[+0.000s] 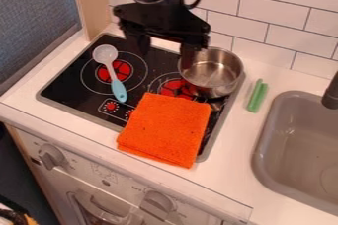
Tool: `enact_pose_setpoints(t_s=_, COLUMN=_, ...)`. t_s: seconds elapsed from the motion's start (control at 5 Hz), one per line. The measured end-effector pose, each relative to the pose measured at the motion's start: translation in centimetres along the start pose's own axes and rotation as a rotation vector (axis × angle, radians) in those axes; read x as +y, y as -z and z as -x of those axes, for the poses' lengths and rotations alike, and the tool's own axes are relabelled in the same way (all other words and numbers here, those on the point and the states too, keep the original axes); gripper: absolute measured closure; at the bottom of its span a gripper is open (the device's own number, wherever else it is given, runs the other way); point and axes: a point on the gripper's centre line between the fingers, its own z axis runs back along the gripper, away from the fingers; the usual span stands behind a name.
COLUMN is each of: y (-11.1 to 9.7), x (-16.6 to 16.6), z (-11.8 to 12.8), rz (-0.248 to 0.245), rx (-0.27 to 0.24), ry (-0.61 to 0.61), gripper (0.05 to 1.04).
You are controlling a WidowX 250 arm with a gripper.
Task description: Place the blue spoon on top of the orange cloth
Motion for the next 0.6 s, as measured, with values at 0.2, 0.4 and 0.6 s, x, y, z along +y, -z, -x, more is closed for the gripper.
enact_pose_setpoints(t_s=0.2, y=1.4, x=3.2, z=0.0, rz=-0.118, rx=0.02, ry=-0.2, gripper=0.082)
enact_pose_setpoints(t_s=0.4, y=3.5, x=5.1, z=-0.3, rz=-0.196, rx=0.034, ry=-0.358, gripper=0.082)
enact_pose_setpoints(t_s=0.6, y=5.6, x=6.9, z=0.5, rz=-0.243, rx=0.077, ry=-0.486, gripper=0.082)
